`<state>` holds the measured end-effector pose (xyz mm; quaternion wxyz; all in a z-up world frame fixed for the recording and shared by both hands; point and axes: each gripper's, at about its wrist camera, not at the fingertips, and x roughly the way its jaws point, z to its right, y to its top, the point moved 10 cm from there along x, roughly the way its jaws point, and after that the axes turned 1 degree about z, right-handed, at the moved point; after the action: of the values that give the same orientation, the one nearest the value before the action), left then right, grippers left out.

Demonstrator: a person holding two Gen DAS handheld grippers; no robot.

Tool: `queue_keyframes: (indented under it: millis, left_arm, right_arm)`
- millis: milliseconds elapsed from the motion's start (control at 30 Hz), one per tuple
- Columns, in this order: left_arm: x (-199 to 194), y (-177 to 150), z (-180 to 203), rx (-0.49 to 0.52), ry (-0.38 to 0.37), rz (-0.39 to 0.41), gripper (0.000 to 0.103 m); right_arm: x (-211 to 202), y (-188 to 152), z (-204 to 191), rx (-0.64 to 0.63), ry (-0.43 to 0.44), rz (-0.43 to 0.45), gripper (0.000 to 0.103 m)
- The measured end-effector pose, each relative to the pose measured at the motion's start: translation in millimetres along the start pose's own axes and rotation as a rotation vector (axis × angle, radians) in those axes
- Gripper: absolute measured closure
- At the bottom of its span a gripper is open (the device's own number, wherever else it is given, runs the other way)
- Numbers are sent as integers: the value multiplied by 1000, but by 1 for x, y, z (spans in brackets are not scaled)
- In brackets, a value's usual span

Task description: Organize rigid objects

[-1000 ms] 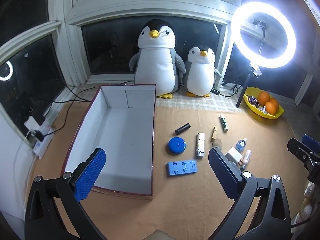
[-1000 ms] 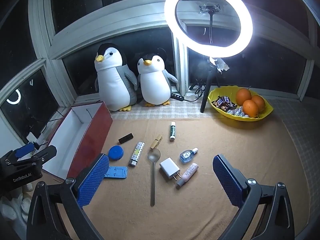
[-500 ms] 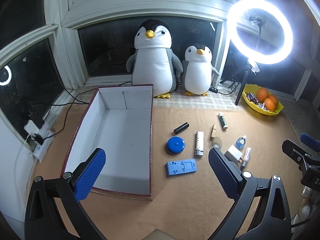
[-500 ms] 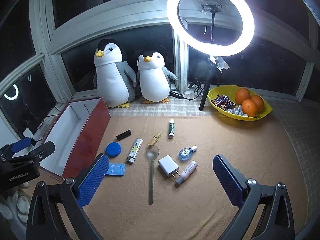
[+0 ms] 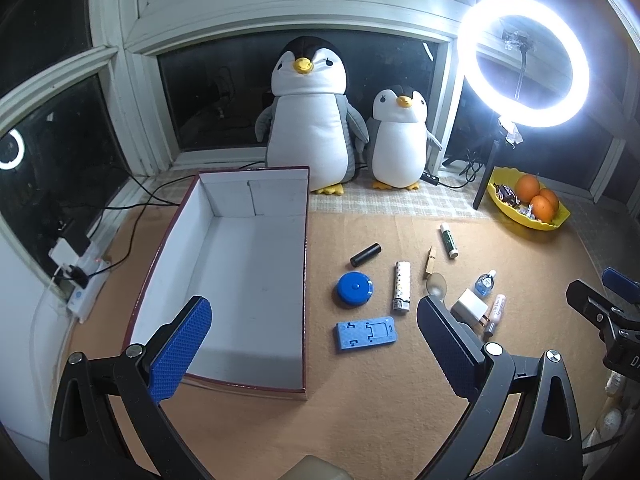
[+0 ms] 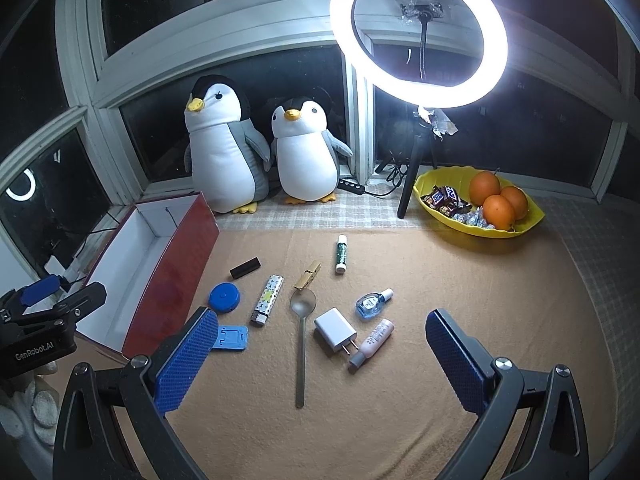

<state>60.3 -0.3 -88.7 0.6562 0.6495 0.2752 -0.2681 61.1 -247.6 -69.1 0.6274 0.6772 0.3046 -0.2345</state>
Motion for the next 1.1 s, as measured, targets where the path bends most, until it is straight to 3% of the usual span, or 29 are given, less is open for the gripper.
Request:
queue_keyframes:
  millis: [1100]
  left_arm:
    - [-1,1,-4,-10,1,4,1]
  right_arm:
    - [-4,1,0,-6,-2,-9,1]
